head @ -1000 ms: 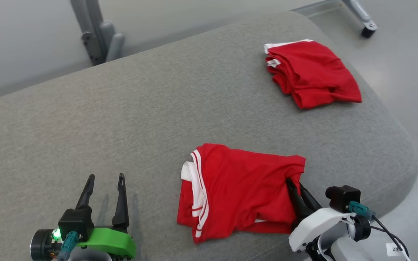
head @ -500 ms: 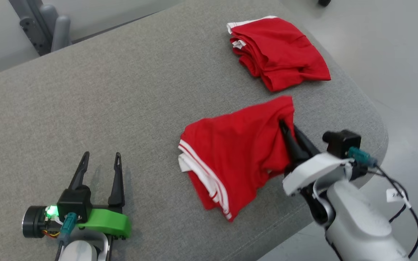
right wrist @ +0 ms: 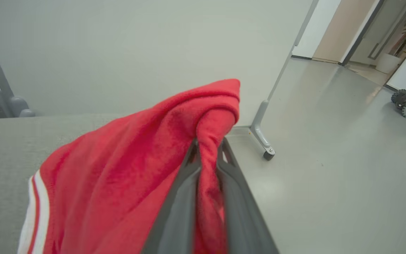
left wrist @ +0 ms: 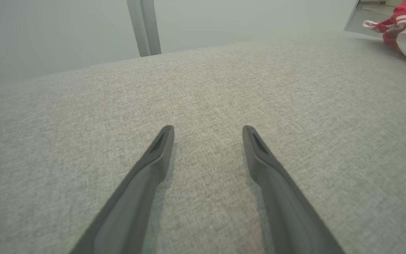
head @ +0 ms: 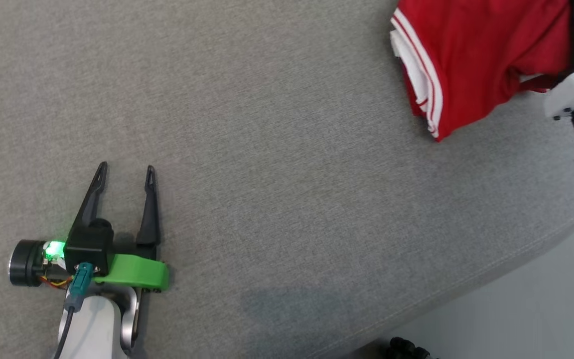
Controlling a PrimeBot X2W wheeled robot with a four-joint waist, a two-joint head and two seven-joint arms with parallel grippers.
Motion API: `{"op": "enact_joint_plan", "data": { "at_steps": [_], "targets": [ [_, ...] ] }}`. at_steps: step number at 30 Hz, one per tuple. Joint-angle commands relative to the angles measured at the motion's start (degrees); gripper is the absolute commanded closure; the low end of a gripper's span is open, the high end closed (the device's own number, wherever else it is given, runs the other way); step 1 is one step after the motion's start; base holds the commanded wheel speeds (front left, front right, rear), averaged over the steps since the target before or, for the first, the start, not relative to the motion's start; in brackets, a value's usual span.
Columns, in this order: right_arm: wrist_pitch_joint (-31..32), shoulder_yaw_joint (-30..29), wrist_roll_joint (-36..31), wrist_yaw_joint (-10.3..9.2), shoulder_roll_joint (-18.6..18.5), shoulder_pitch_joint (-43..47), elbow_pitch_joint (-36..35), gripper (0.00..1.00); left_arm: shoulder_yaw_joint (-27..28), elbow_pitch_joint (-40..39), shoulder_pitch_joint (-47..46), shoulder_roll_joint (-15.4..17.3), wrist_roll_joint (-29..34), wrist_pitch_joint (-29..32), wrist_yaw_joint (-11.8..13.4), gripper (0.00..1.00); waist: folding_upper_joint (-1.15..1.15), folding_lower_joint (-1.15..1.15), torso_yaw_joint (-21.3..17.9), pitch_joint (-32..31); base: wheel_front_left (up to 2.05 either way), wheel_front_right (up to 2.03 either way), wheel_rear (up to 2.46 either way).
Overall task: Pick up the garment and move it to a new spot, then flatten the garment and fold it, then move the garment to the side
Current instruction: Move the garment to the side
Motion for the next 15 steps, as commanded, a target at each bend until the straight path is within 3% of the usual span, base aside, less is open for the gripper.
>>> {"op": "enact_joint_plan", "data": {
  "at_steps": [1,2,3,4,7,11,15],
  "targets": [
    [0.2,-0.8,-0.6,-0.09,-0.4,-1.2,1.4,1.00,0.7,0.7,-1.0,0.9,0.4,0.1,0.5,0.00,0.54,-0.01,5.6,5.4,0.00,0.00,0.00],
    [0.0,-2.3,-1.9,-0.09,-1.5,-2.4,3.6,1.00,0.6,0.7,-1.2,0.9,0.4,0.1,0.6,0.00,0.54,-0.01,6.2,5.9,0.00,0.00,0.00],
    [-0.1,-4.0,-3.4,-0.09,-2.6,-3.6,5.9,0.59,0.5,0.7,-1.6,1.0,0.4,0.1,0.7,0.00,0.54,-0.01,6.7,6.3,0.00,0.00,0.00],
    [-0.1,-5.9,-4.5,-0.10,-2.8,-4.5,7.7,0.00,0.5,0.7,-1.8,1.0,0.3,0.2,1.0,0.00,0.54,-0.01,7.2,6.6,0.00,0.00,0.00],
    [-0.2,-11.9,-9.1,-0.09,-2.8,-6.4,8.5,0.00,0.9,0.6,-2.0,1.2,-0.1,0.2,1.5,0.00,0.54,-0.01,8.3,7.4,0.00,0.00,0.00],
    [-0.2,-18.4,-15.0,-0.08,0.3,-5.1,2.3,0.00,1.2,0.8,-1.5,1.3,-0.5,0.4,2.2,0.00,0.54,-0.01,9.2,6.9,0.00,0.00,0.00],
    [-0.2,-17.1,-17.0,-0.10,4.8,-1.4,-7.3,0.00,1.7,1.0,-0.1,0.7,-1.3,0.5,2.6,0.00,0.54,-0.01,9.9,4.4,0.00,0.00,0.00]
  ]
}}
